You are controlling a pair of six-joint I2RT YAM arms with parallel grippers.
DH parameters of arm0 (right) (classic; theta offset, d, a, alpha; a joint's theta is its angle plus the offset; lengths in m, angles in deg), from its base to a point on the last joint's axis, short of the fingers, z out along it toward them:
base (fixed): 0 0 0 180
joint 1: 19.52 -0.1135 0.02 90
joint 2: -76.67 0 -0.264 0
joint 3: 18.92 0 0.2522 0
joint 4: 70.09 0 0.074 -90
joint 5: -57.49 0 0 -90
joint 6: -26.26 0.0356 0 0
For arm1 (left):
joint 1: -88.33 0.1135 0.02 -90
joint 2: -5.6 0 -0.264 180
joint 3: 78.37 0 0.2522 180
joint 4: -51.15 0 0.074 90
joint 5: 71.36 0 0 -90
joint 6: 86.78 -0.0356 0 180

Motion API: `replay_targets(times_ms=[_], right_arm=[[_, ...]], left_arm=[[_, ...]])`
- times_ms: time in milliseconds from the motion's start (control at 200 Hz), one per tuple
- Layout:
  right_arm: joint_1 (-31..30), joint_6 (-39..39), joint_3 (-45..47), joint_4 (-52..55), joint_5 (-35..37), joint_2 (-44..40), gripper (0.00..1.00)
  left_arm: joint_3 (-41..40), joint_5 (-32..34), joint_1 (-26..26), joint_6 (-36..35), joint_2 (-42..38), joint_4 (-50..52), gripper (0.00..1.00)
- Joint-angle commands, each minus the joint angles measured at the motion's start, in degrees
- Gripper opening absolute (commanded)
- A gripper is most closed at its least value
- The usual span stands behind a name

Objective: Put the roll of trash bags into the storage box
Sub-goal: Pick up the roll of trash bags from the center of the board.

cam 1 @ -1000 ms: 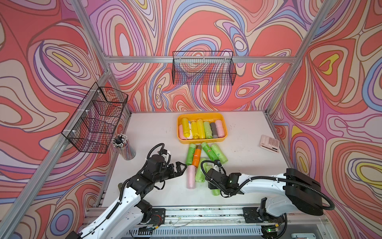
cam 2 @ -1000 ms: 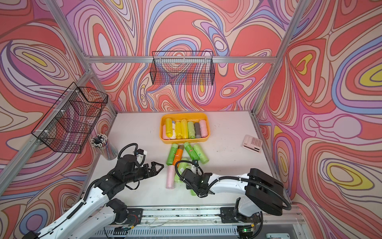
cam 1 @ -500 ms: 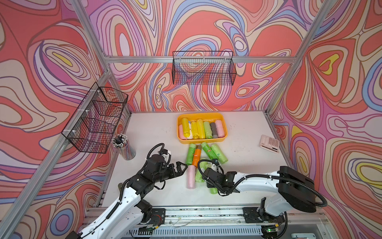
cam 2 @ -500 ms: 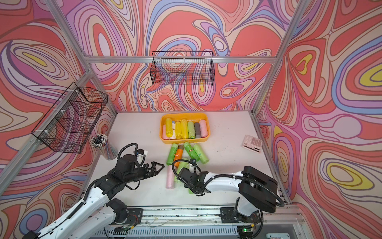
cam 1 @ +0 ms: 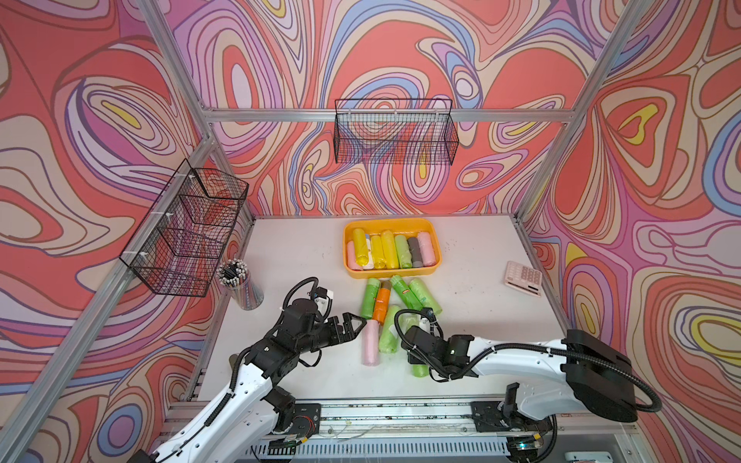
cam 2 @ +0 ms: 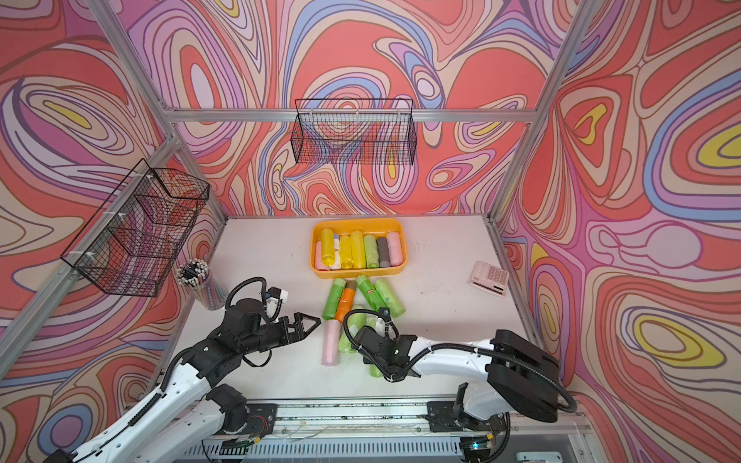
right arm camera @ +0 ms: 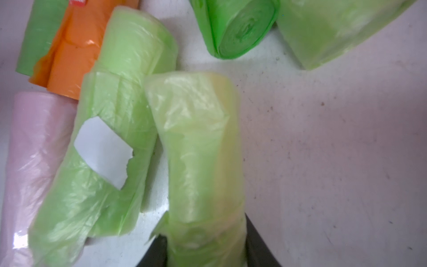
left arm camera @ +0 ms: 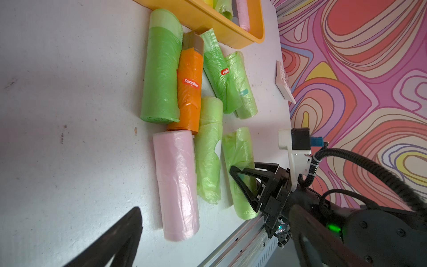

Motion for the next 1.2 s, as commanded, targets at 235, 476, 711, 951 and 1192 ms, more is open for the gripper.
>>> replay_targets(times_ms=[235, 476, 711, 951, 1192], right_arm=[[-0.24, 0.64, -0.7, -1.73, 0.69, -7.07, 0.34], [0.59, -4.35, -9.94, 2.36, 2.12, -4.53, 0.32], [4.1, -8.56, -12.33, -1.19, -0.32, -3.08, 0.31], [11.2, -14.23, -13.63, -2.74, -4.22, -1.3, 0.29], [14.67, -20.15, -17.5, -2.72, -8.02, 0.24, 0.28]], left_arm=[[0.65, -2.03, -0.4, 1.01, 1.31, -3.48, 1.0], [5.08, -2.01, -0.39, 0.12, 5.59, -5.22, 1.0], [5.97, 1.08, -0.39, 0.26, 9.01, -6.05, 1.0], [6.92, 3.97, -0.39, 1.07, 10.09, -5.85, 1.0], [9.2, 5.55, -0.39, 1.22, 13.78, -5.41, 1.0]])
